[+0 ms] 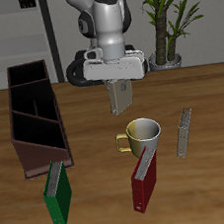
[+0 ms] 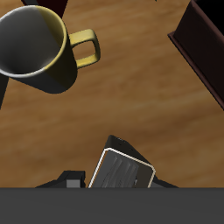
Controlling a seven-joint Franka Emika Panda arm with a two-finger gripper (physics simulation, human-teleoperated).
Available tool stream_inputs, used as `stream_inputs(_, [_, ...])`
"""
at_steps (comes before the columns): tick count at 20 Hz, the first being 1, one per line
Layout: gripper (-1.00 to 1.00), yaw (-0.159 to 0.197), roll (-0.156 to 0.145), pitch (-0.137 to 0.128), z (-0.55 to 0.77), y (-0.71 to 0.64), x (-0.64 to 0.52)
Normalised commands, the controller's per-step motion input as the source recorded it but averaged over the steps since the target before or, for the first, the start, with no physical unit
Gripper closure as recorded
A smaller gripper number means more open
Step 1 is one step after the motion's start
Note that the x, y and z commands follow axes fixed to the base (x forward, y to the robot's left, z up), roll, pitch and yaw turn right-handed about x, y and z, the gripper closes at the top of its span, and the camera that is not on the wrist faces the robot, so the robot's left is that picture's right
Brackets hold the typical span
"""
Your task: Place the right yellow book into the right desk caddy's back compartment
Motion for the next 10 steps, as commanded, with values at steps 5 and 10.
stream_inputs(5, [1.00, 0.084, 0.008, -0.003, 0.28, -0.18, -0.04])
stream_inputs(10, [1.00, 0.125, -0.006, -0.044, 0.33, -0.24, -0.10])
